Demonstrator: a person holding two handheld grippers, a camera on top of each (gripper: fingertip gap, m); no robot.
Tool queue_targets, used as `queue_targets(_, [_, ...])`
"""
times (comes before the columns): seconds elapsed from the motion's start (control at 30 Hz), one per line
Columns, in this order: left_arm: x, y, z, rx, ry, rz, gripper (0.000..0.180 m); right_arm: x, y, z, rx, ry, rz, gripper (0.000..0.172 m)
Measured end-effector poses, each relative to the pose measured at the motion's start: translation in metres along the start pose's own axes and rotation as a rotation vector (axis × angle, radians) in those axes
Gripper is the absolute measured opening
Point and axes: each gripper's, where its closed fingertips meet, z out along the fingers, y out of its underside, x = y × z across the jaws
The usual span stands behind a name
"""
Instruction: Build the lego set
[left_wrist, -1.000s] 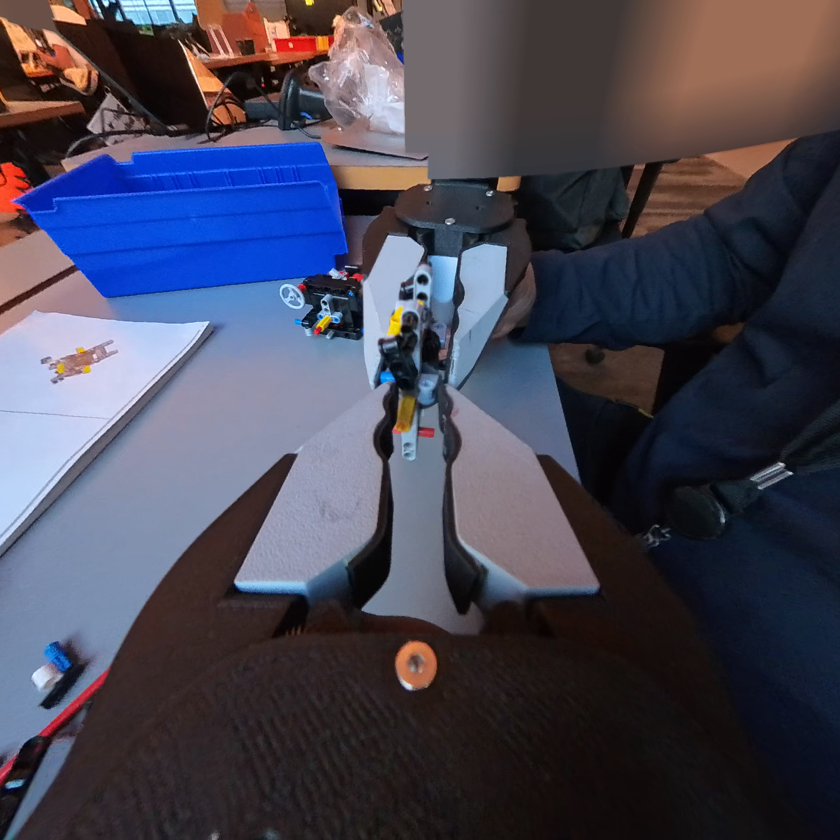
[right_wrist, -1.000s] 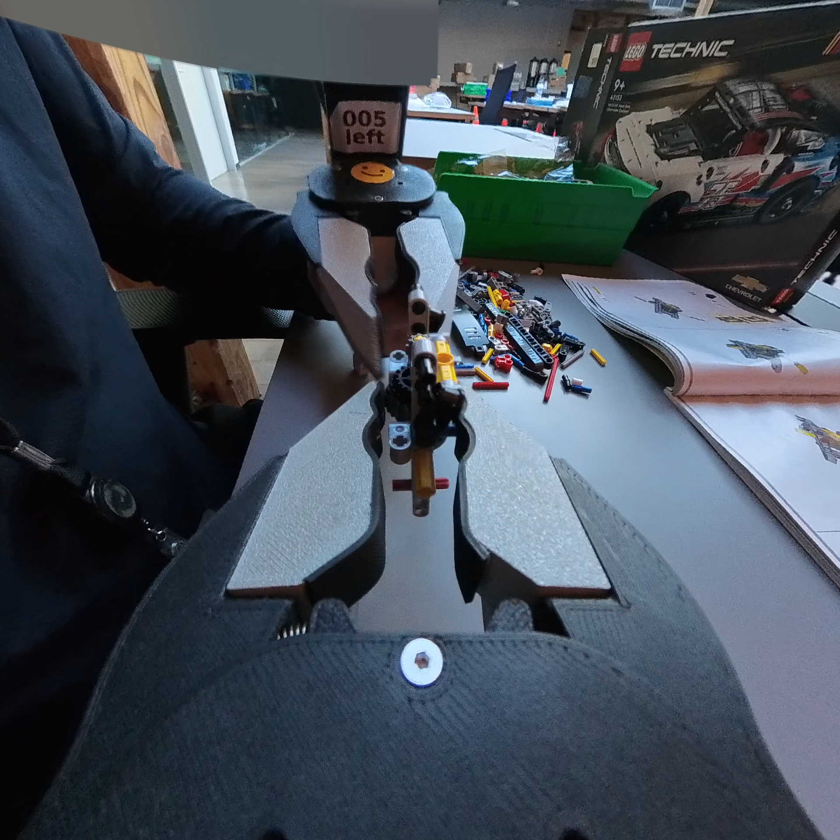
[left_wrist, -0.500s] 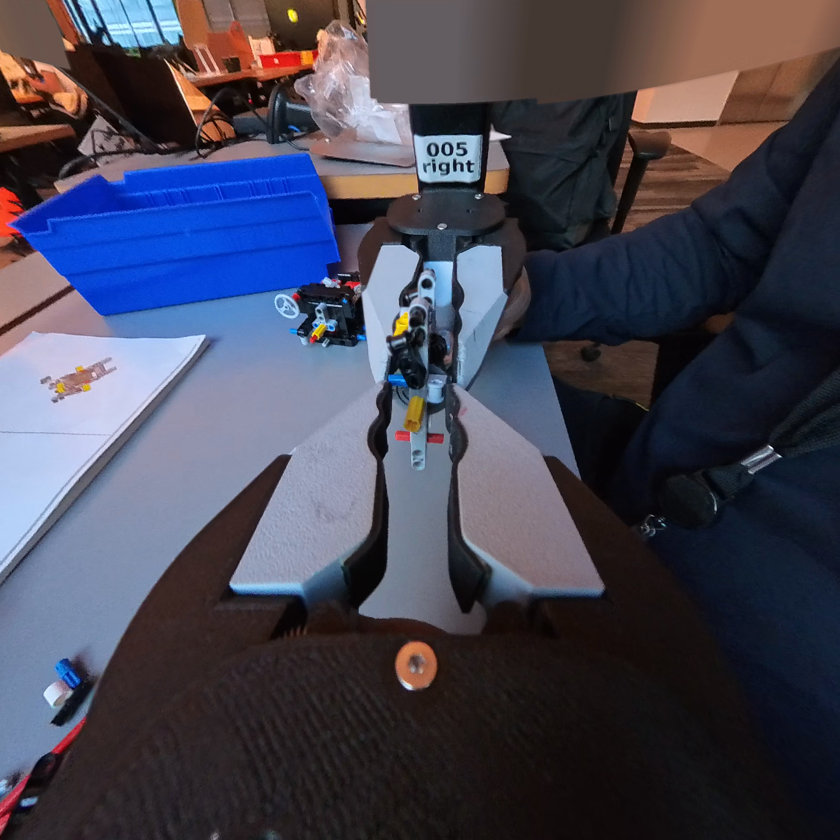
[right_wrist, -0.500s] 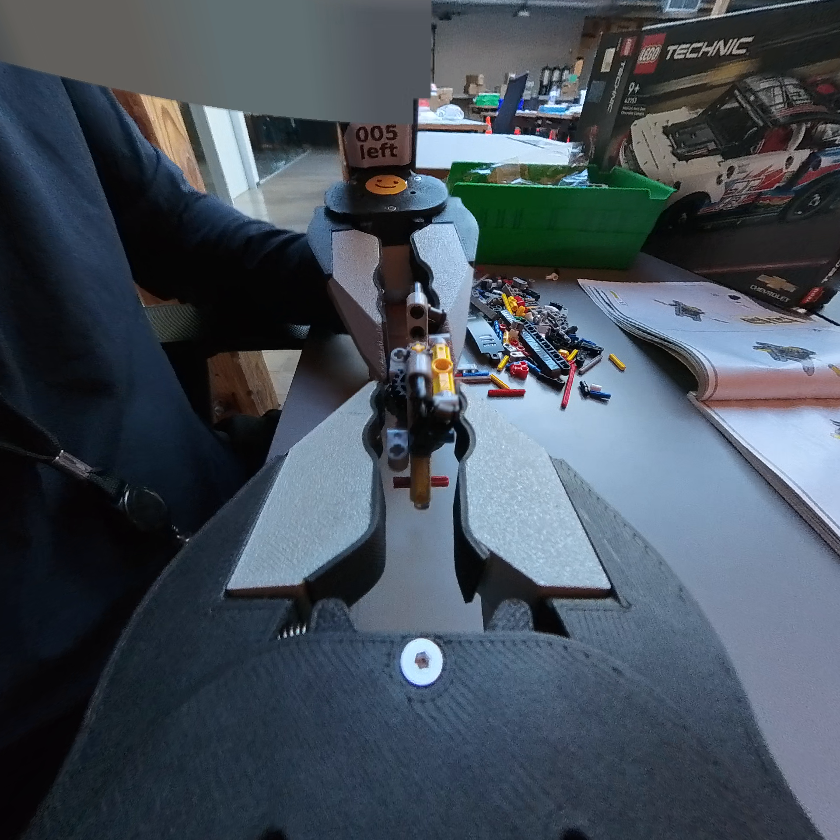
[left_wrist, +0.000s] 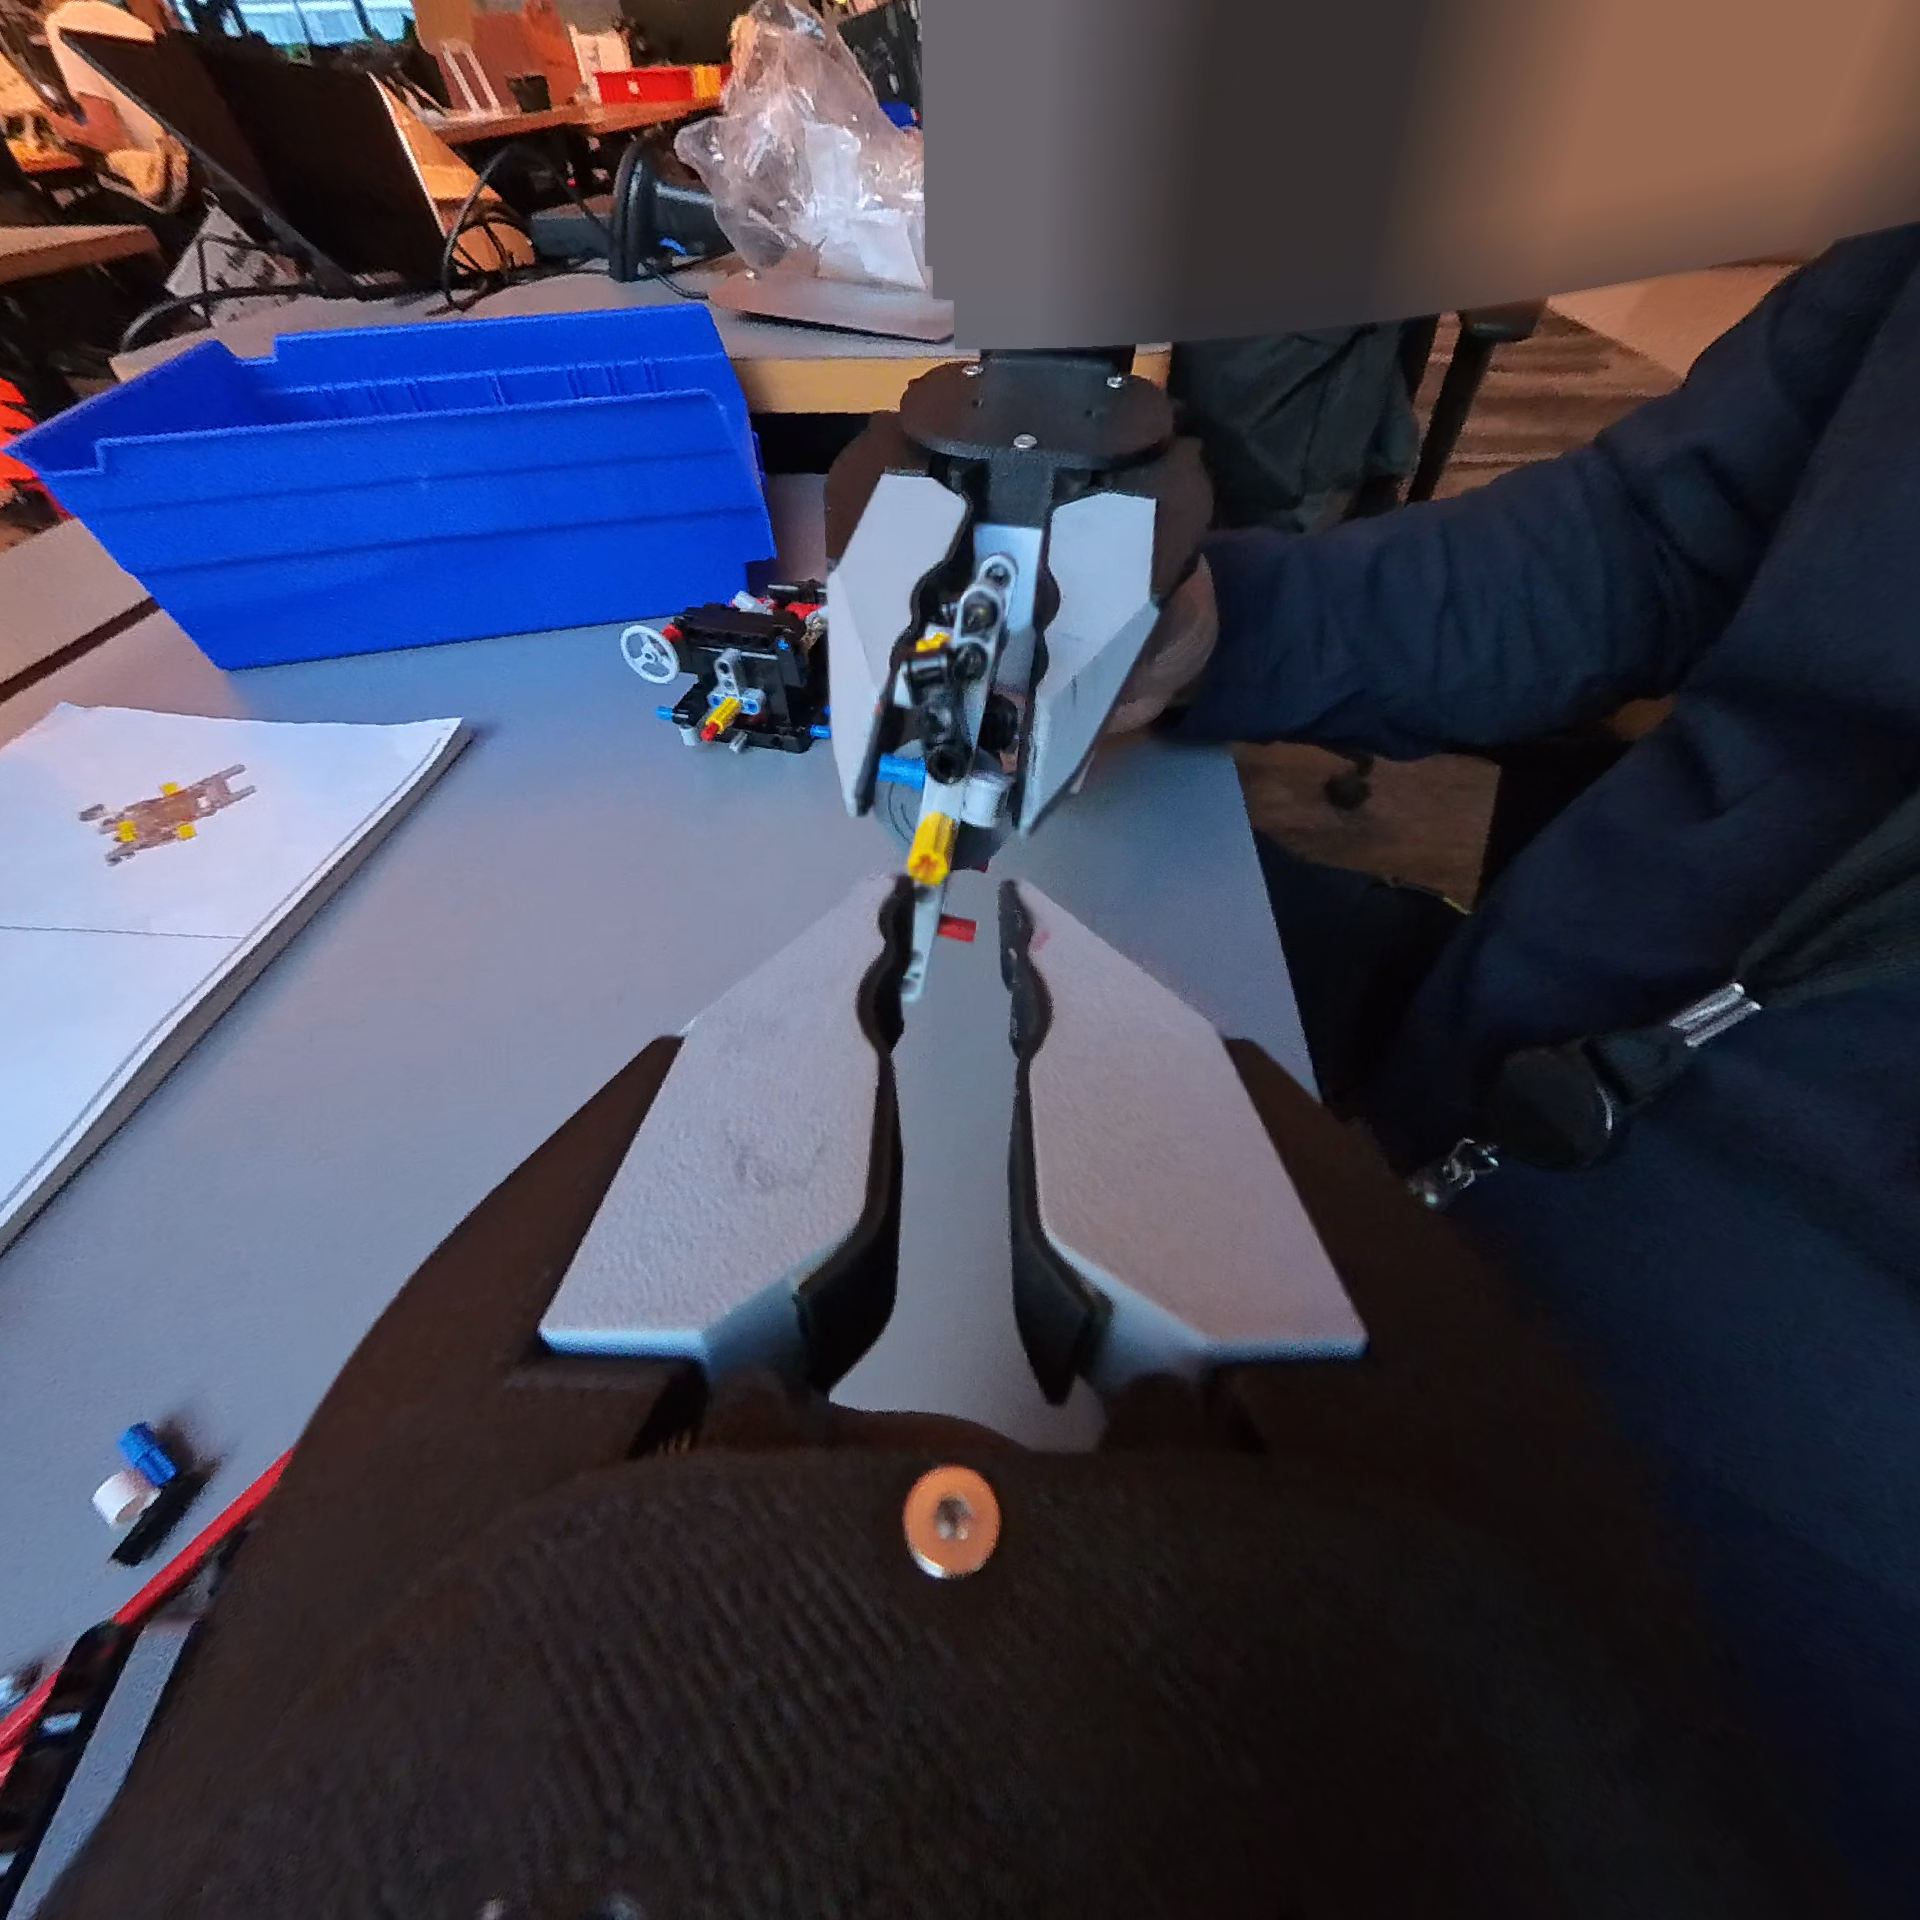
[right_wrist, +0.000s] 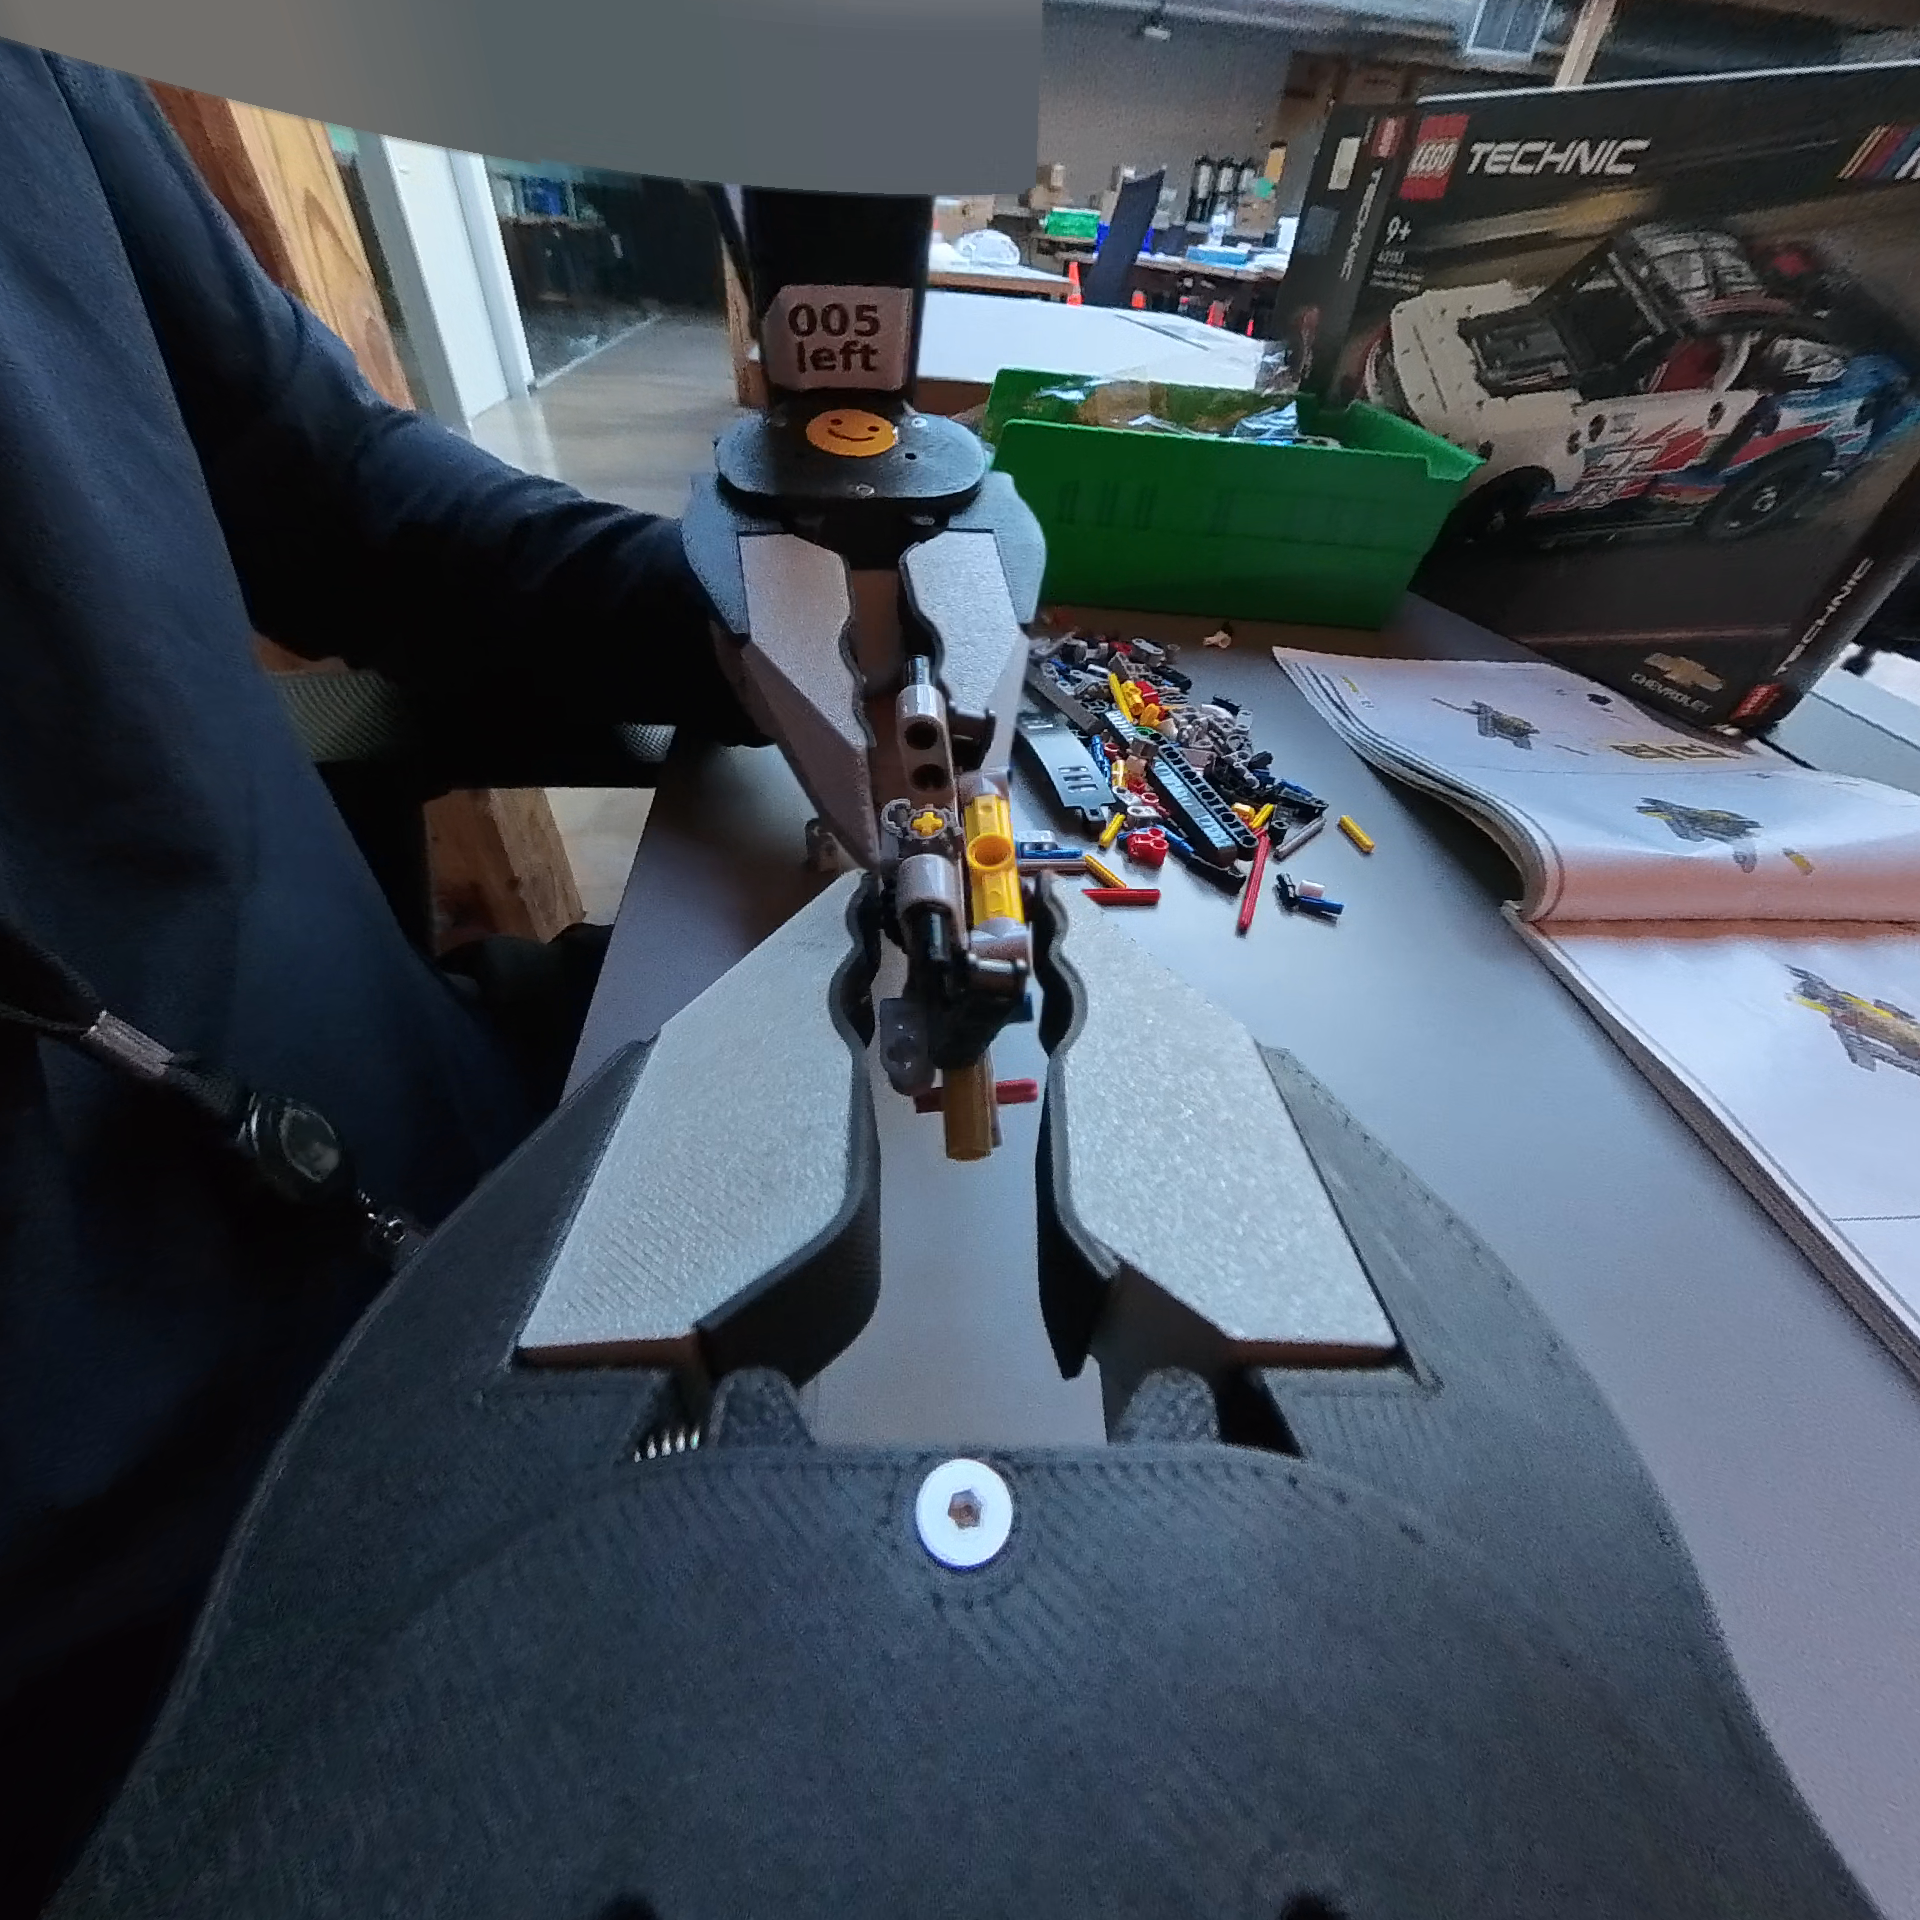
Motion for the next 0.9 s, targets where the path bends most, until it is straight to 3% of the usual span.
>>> queue_targets(0.07, [0.000,-0.001,-0.002,0.012,-0.003,-0.003,0.010,0.001,0.000,-0.001,0.010,-0.001,0.005,0.026])
queue_targets(0.2, [-0.002,-0.006,-0.002,0.021,-0.016,-0.015,0.022,0.000,0.000,0.002,0.002,-0.008,0.003,0.026])
queue_targets(0.43, [0.003,-0.007,0.000,0.013,-0.008,0.061,0.005,-0.007,-0.002,0.004,-0.019,-0.016,-0.050,0.026])
queue_targets(0.73, [0.016,-0.004,0.003,-0.064,-0.121,0.439,0.004,-0.017,0.009,-0.002,-0.171,0.082,-0.244,0.027])
queue_targets(0.9, [0.012,-0.006,0.000,0.001,-0.101,0.347,0.004,-0.012,0.009,-0.017,-0.187,0.103,-0.217,0.027])
